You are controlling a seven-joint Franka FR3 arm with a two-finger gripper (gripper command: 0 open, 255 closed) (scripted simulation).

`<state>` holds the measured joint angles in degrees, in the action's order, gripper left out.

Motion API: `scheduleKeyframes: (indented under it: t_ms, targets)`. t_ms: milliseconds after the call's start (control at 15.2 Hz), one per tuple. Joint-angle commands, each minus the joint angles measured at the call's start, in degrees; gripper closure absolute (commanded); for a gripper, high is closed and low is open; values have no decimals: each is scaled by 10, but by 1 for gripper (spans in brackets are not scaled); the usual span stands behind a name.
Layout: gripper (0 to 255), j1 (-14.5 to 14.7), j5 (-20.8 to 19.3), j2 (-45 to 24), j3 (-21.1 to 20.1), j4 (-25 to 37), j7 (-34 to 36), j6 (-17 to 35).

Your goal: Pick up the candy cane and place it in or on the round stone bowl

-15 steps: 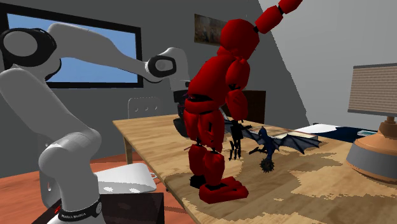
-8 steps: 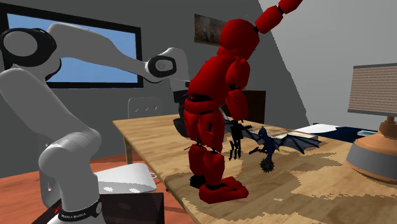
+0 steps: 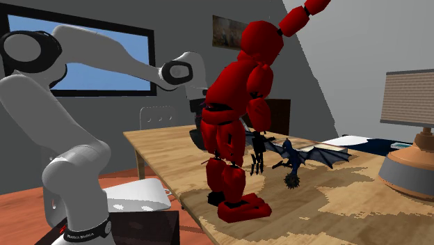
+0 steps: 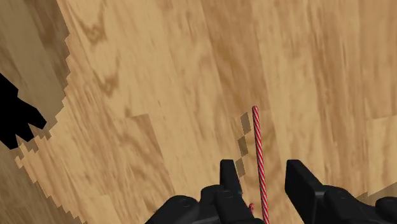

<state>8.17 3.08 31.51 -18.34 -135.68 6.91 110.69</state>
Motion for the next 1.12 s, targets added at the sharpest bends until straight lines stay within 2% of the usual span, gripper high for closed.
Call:
scheduleKeyframes:
  t_ms: [0,396,660,1056]
  targets:
    - [0,-7,-15,-31,-15,22,13,0]
    - [0,-41,-139,-228,-97,174,109,-34]
    - [0,-31,-237,-364,-126,288,172,-90]
    - [0,-35,-245,-367,-117,248,176,-46]
